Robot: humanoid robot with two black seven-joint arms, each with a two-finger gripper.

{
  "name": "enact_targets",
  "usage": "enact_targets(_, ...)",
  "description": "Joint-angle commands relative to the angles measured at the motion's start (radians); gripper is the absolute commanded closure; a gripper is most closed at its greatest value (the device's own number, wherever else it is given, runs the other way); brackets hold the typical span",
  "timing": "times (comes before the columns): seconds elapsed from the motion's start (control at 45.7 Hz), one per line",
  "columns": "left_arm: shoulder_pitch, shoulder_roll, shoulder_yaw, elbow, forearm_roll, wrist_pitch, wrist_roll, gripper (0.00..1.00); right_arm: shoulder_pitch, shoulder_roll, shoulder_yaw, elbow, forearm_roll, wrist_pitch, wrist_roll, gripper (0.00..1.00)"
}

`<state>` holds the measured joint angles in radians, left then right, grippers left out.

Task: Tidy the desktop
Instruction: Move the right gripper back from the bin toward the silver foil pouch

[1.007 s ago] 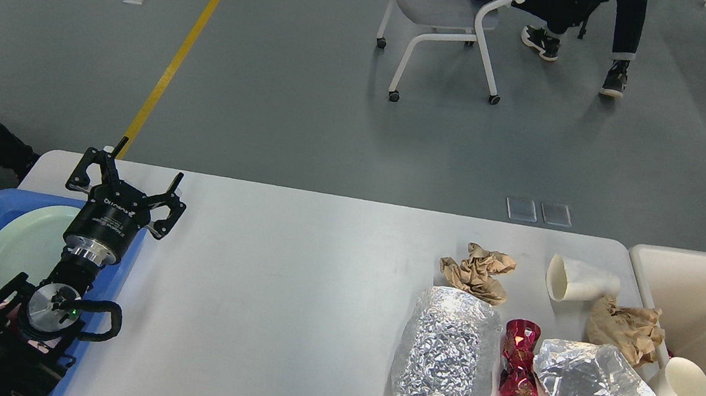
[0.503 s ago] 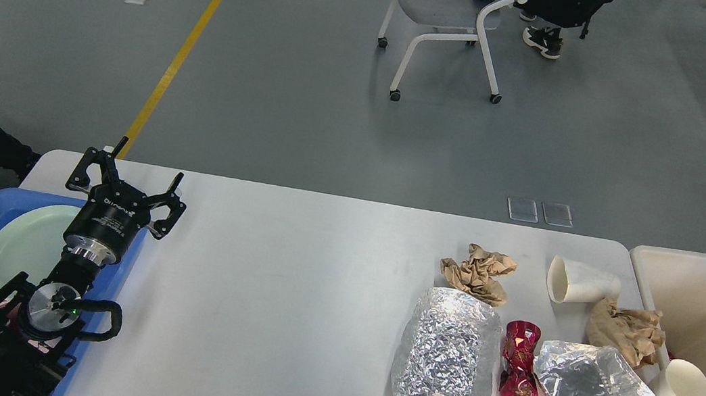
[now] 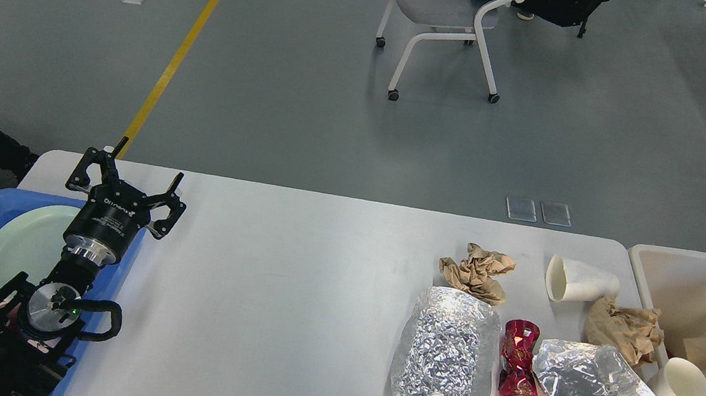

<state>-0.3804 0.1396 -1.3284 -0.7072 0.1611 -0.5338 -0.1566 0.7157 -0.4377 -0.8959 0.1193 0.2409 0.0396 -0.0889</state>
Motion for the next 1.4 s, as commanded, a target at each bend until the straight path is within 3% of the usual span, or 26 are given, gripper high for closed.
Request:
enact_targets(0.0, 0.0, 0.0, 0.0, 0.0, 0.0, 0.0, 0.0, 0.04, -0.01, 0.004, 0.003, -0.001, 0.0, -0.001, 0.0, 1.0)
enact_targets(0.285, 0.0, 0.0, 0.0, 0.0, 0.0, 0.0, 0.0, 0.04, -0.035, 0.004, 0.011, -0.001, 0.0, -0.004, 0.0, 1.0)
enact_targets(0.306, 0.0, 0.0, 0.0, 0.0, 0.0, 0.0, 0.0, 0.04, -0.035, 0.004, 0.011, -0.001, 0.0, -0.007, 0.0, 0.95)
enact_targets(0.438, 0.0, 0.0, 0.0, 0.0, 0.0, 0.0, 0.0, 0.04, -0.038, 0.013, 0.012, 0.003, 0.0, -0.128, 0.001, 0.19)
enact_targets(0.482, 0.0, 0.0, 0.0, 0.0, 0.0, 0.0, 0.0, 0.04, -0.045, 0.026, 0.012, 0.003, 0.0, -0.179, 0.001, 0.0)
enact_targets(0.569, 0.0, 0.0, 0.0, 0.0, 0.0, 0.0, 0.0, 0.04, -0.067, 0.039, 0.012, 0.006, -0.002, -0.225, 0.001, 0.0)
enact_targets(1.029, 0.0, 0.0, 0.0, 0.0, 0.0, 0.0, 0.0, 0.04, 0.013, 0.01, 0.017, 0.08, -0.006, -0.222, 0.005, 0.0)
enact_targets(1.379, 0.0, 0.0, -0.002, 0.0, 0.0, 0.0, 0.0, 0.04, 0.427, -0.18, -0.018, 0.508, -0.222, -0.173, -0.006, 0.0)
